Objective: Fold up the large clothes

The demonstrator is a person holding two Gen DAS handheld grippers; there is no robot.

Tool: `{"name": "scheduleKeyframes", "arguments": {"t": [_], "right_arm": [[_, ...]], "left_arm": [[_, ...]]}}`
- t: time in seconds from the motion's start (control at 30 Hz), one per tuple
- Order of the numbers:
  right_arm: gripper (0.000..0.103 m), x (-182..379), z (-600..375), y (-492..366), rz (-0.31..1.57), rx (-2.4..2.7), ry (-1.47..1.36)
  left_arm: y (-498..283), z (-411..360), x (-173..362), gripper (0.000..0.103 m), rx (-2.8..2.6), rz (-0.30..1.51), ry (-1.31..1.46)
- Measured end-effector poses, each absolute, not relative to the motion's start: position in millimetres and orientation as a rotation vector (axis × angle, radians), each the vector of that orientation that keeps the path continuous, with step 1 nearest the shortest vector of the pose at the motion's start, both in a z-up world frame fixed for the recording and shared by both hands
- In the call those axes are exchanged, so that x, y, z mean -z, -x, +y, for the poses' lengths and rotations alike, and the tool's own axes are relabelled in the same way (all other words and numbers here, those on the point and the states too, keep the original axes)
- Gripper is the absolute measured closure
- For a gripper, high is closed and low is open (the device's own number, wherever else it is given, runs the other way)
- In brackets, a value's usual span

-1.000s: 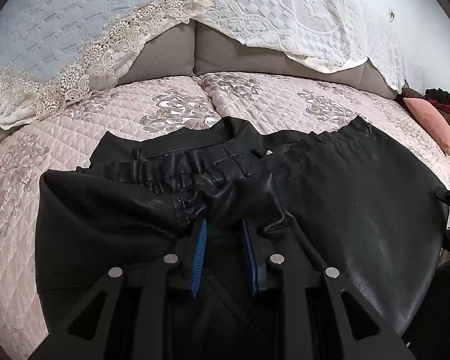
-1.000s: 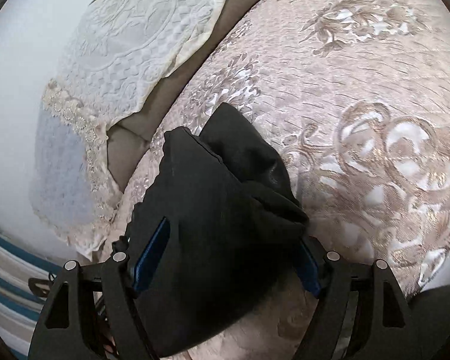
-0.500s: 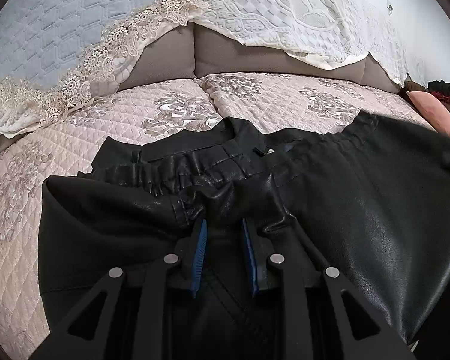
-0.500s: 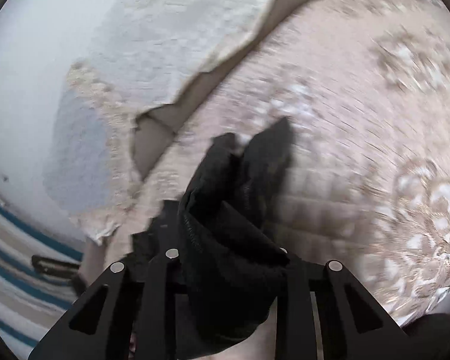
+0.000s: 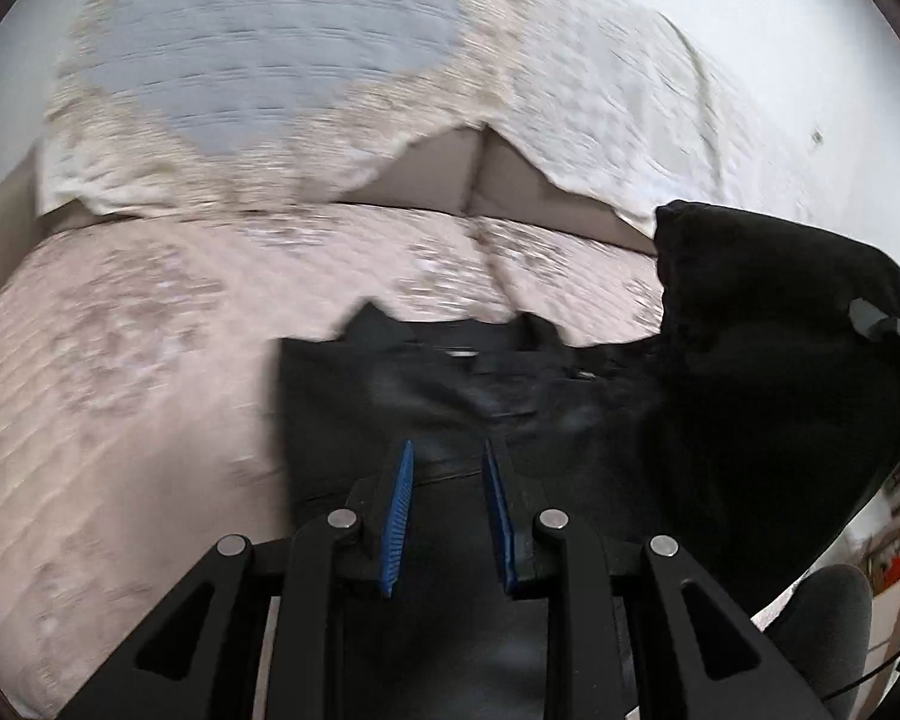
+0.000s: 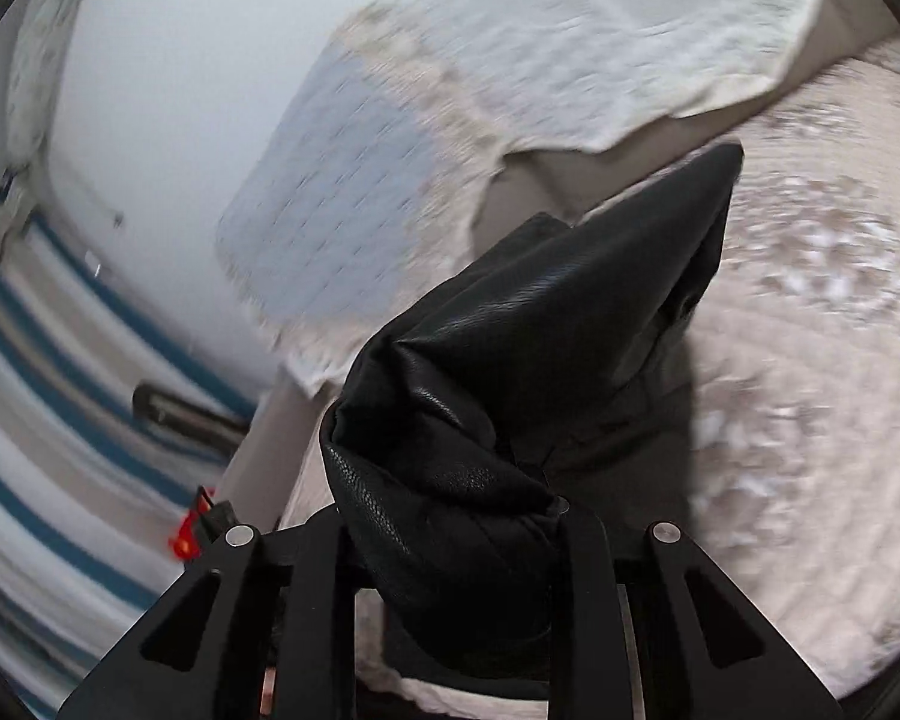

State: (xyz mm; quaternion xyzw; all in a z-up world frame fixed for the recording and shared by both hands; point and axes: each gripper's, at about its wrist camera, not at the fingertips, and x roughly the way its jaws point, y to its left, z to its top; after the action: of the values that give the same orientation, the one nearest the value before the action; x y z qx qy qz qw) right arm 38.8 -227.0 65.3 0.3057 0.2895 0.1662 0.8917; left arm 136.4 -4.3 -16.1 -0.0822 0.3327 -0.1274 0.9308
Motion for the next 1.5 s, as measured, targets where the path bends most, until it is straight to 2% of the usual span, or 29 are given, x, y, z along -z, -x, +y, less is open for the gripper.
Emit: {"name": "scheduleKeyframes", "arguments": {"t": [0.2,0.4,0.57,0.63,0.73,0.77,0.83,1.1,1.2,1.5], "right_arm": [[0.08,-44.2,-147.0,-62.7,0.708,-0.458,-0.514],[0.079,18.2,-81.0,-75.1,0.877,-0.497,-0.336],[0.068,21.9,-74.5,-70.6,0.857,-0.498,-0.281],[0.057,18.3,-71.6,-68.6,0.853,-0.517,-0.272],[0.045,10.7,-70.3,-61.8,0.838,-0.549,-0.259],[0.044,7.3,-68.7,-58.0,0.831,-0.561,-0.253],[0.044,0.2,-70.9,-49.6,0.814,-0.586,-0.248],[0.044,-21.3,-103.9,-24.1,0.739,-0.622,-0.302],[0.044,-19.2,-119.4,-17.3,0.714,-0.593,-0.34],[0.044,3.1,-130.0,-24.6,0.776,-0.538,-0.333]], "left_arm": [[-115.6,51.0,33.5,0.078,0.169,0.713,0.258],[-103.0,73.9,50.4,0.078,0.138,0.75,0.3],[-101.3,76.2,48.3,0.078,0.159,0.755,0.337],[-101.8,75.4,39.0,0.074,0.179,0.735,0.348],[-102.0,72.6,21.1,0.07,0.207,0.694,0.35],[-102.4,71.4,16.0,0.069,0.212,0.684,0.343],[-102.3,69.4,5.2,0.064,0.223,0.663,0.329],[-109.0,48.7,-18.2,0.057,0.287,0.643,0.294],[-120.5,35.5,-19.6,0.047,0.325,0.668,0.286],[-179.2,-2.5,-0.6,0.046,0.366,0.802,0.29]]}}
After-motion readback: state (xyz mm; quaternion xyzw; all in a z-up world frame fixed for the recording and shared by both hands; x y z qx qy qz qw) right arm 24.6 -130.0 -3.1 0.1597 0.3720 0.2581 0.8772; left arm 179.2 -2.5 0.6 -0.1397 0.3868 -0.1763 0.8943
